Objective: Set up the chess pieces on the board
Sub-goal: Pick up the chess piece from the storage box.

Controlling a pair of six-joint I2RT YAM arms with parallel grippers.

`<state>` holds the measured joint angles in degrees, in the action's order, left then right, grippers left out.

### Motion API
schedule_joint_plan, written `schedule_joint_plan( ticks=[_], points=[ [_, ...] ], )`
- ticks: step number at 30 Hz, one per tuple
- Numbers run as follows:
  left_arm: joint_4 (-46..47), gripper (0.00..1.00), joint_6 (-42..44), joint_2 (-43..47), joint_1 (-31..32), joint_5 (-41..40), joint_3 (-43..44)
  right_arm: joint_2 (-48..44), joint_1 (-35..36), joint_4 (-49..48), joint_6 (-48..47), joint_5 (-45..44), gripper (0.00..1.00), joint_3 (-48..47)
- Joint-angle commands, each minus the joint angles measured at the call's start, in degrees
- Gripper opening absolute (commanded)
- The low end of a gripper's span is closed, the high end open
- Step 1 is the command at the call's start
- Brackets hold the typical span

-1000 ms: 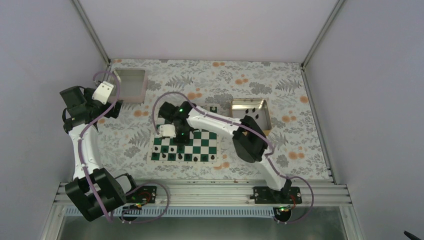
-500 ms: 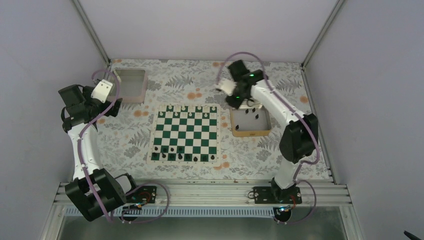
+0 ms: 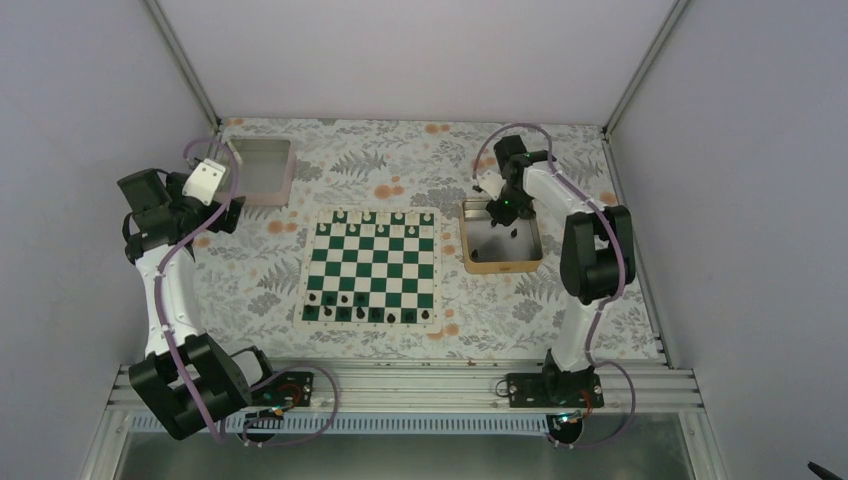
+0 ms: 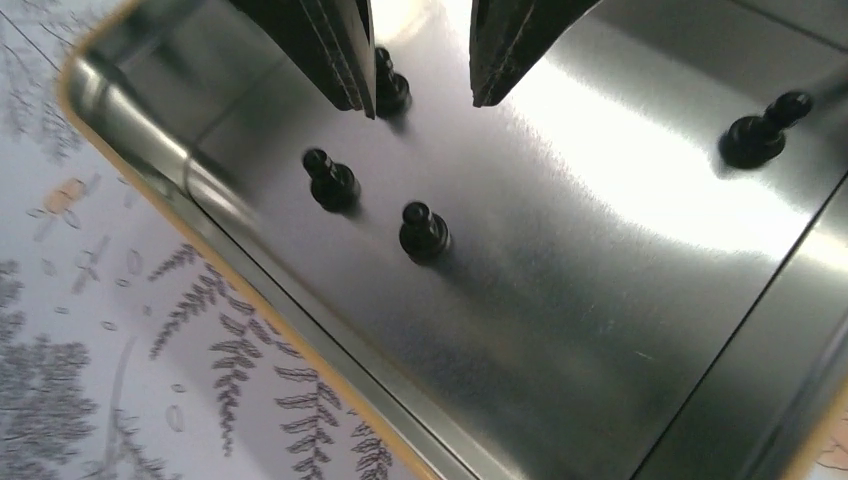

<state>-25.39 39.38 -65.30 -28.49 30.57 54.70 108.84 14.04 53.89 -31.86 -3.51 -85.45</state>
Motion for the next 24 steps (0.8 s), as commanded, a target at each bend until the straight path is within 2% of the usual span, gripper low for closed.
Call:
schedule_joint_plan(
  ticks=[1,21,24],
  points=[
    [0.73,1.0,0.2,0.44,-0.26,0.76,0.47,3.16,-0.88,-2.6,-0.87,2.71,0.27,-1.11],
    [-0.25,1.0,1.14,1.21,-0.29,0.2,0.29,9.05,-1.05,-3.69,-0.62,4.2,0.25,-4.55],
    [-0.3,1.0,1.08,1.23,-0.29,0.24,0.32,9.21,-1.06,-3.81,-0.78,4.79,0.21,-4.6]
  ],
)
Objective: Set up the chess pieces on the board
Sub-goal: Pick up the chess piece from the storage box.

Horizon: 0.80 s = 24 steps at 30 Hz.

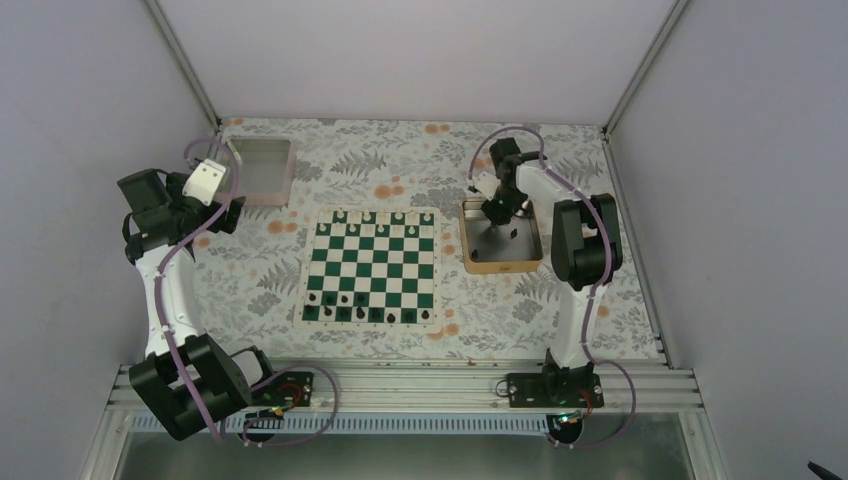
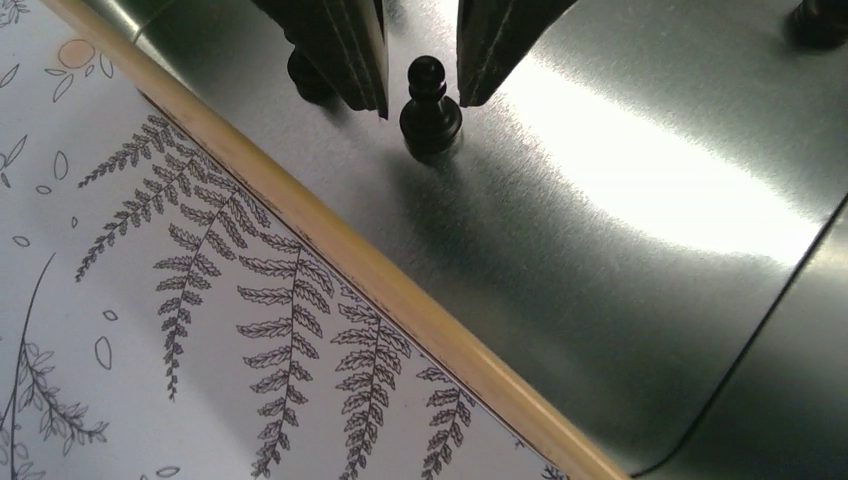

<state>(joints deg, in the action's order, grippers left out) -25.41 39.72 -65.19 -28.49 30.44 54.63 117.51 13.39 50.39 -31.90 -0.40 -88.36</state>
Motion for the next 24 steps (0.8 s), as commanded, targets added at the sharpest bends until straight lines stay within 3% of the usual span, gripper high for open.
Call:
schedule_joint_plan(
  ticks=[1,8,14,24],
  points=[
    [-0.26,1.0,0.73,1.13,-0.31,0.4,0.44,0.47,-0.45,-0.44,-0.82,2.01,0.19,-1.64],
    [-0.44,1.0,0.56,0.87,-0.28,0.56,0.57,-1.02,-0.46,1.81,-1.01,3.36,0.1,-2.29],
    [-0.21,1.0,0.5,0.87,-0.33,0.58,0.65,-2.42,-0.42,1.84,-1.05,2.27,0.23,-1.83],
    [-0.73,1.0,0.93,1.13,-0.27,0.45,0.39,0.35,-0.46,1.75,-1.0,1.98,0.22,-2.56]
  ],
)
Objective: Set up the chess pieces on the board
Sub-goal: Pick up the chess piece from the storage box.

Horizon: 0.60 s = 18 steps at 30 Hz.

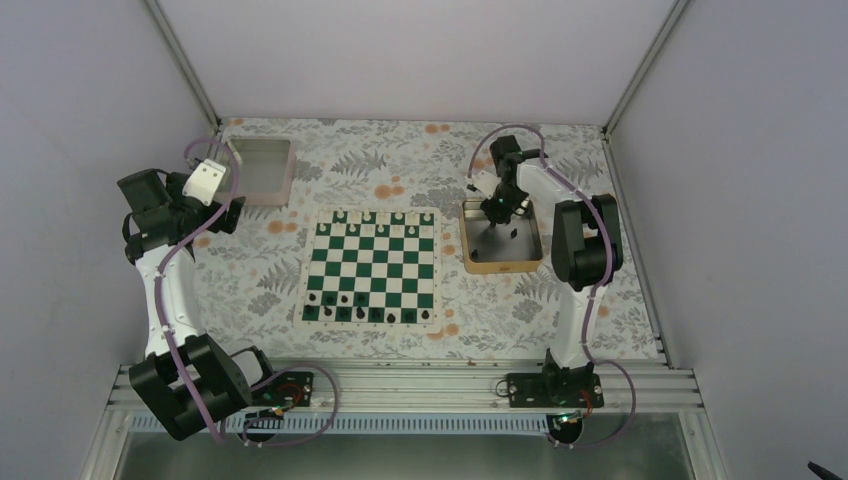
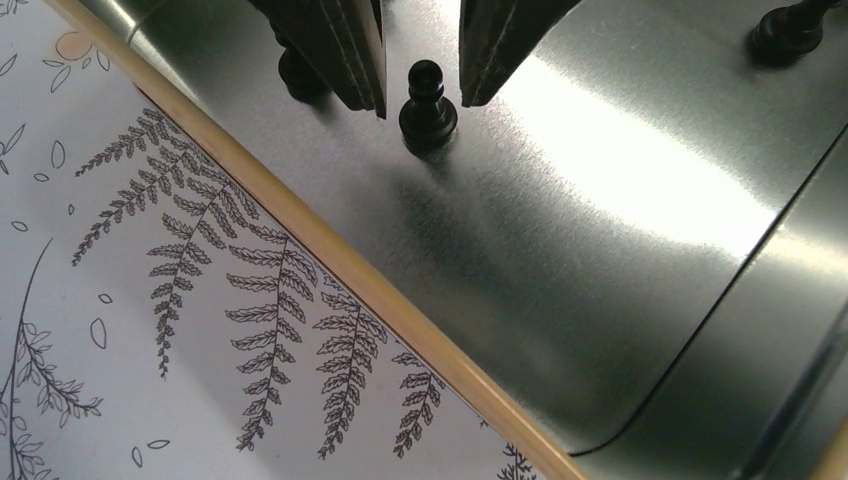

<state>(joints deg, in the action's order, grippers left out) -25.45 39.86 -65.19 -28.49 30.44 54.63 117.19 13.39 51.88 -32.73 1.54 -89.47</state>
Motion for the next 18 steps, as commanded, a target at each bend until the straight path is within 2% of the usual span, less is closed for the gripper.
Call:
schedule_joint_plan(
  ticks=[1,9,12,15,18],
  points=[
    [-0.7,1.0,0.85,1.19,-0.3,0.35,0.4,0.79,-0.47,0.25,-0.14,0.12,0.21,-1.41],
    [-1.01,1.0,0.71,1.25,-0.27,1.05,0.65,1.51,-0.47,0.46,-0.09,0.59,0.21,-0.48],
    [-1.07,1.0,0.89,1.63,-0.26,1.07,0.61,1.55,-0.42,0.6,-0.18,0.89,0.16,-0.7],
    [-1.35,1.0,1.11,1.77,-0.36,1.05,0.61,1.74,-0.45,0.68,-0.2,1.06,0.2,-0.71],
    [-1.38,1.0,1.2,2.12,-0.36,1.04,0.34,2.78,-0.48,0.58,-0.09,0.63,0.21,-0.64]
  ],
)
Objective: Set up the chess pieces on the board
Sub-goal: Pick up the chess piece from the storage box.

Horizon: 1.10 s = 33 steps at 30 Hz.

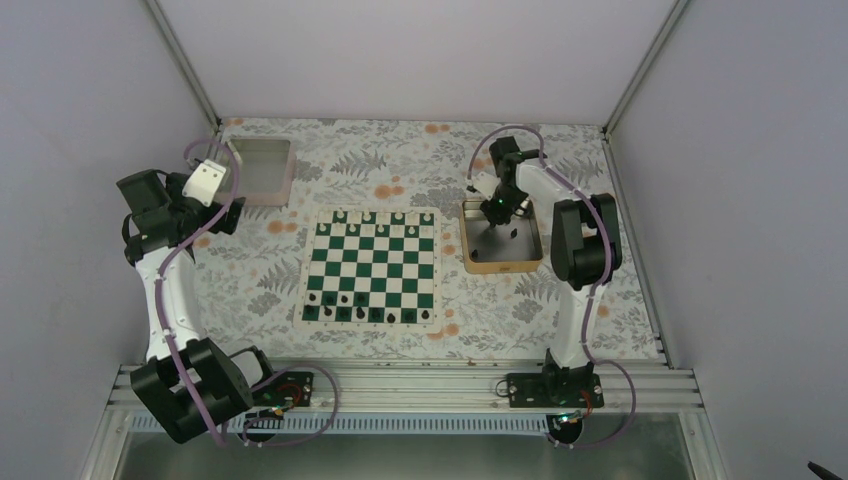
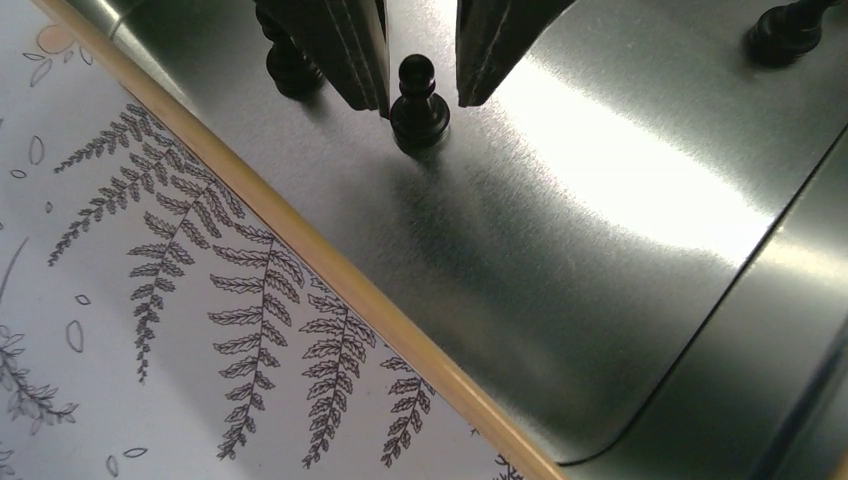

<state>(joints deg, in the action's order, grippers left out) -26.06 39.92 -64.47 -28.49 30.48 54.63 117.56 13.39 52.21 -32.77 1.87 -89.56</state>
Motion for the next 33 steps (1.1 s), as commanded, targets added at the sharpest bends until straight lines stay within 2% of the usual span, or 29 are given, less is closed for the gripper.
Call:
schedule_joint_plan(
  ticks=[1,7,10,12,18,27,33],
  points=[
    [-0.83,1.0,1.12,1.55,-0.37,1.03,0.31,2.62,-0.54,0.1,0.01,0.24,0.21,-0.47],
    [-1.03,1.0,1.48,1.89,-0.38,0.97,0.13,3.16,-0.51,-0.25,-0.08,0.5,0.2,-0.1],
    [-1.02,1.0,1.47,1.91,-0.41,0.99,0.15,3.0,-0.48,-0.06,-0.09,0.54,0.15,-0.13],
    [-1.01,1.0,1.48,1.82,-0.36,1.01,0.21,1.64,-0.48,0.52,0.05,0.65,0.09,-0.53],
    [-1.01,1.0,1.56,1.54,-0.38,1.1,0.21,-3.92,1.65,4.5,0.88,-0.07,0.09,-2.07],
    [-0.61,1.0,0.8,0.54,-0.41,1.69,1.22,-11.37,14.8,11.65,3.06,-2.43,0.1,-8.42],
    [-0.12,1.0,0.32,-0.01,-0.42,1.52,1.09,-7.74,29.41,12.19,3.24,1.97,0.1,-13.38]
  ],
)
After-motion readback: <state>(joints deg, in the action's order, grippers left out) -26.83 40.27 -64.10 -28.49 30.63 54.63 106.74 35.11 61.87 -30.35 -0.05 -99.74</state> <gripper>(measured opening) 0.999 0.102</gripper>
